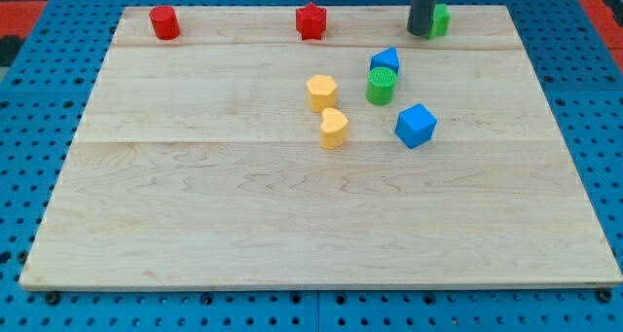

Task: Push the green circle towards the center left

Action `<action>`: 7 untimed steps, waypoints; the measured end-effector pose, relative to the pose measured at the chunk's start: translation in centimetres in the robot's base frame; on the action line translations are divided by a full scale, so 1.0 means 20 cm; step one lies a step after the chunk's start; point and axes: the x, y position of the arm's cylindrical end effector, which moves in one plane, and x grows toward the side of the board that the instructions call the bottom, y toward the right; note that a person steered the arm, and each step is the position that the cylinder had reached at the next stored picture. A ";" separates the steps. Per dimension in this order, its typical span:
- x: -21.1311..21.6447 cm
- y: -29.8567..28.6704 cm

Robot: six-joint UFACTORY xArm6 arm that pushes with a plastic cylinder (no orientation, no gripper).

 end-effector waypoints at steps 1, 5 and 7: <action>0.00 0.00; 0.29 -0.11; 0.43 -0.20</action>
